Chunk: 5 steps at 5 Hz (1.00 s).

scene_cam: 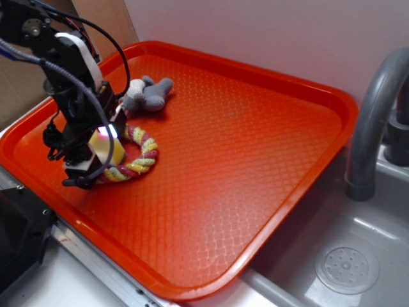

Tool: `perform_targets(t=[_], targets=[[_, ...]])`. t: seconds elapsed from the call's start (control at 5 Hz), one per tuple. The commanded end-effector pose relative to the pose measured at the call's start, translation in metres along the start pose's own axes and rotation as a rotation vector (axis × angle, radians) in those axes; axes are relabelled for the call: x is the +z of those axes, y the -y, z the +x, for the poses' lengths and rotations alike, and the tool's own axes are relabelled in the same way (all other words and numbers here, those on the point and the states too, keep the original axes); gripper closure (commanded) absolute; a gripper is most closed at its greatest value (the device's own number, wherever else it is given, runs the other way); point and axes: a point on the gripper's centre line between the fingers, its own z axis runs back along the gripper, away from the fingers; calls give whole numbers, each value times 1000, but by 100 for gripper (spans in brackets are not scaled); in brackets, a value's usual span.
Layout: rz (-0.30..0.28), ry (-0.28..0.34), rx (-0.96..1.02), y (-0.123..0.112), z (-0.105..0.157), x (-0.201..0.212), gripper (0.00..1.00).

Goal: Grab the green sponge.

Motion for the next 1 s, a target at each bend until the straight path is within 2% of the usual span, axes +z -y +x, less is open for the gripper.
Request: perform_targets(t=[0.0,0.4,0.8], targets=[[-17,-51,-2,-2,-3,-18,100],[-10,-67,-24,5,-1,-20,100],[7,-55,-49,8,0,-15,100]])
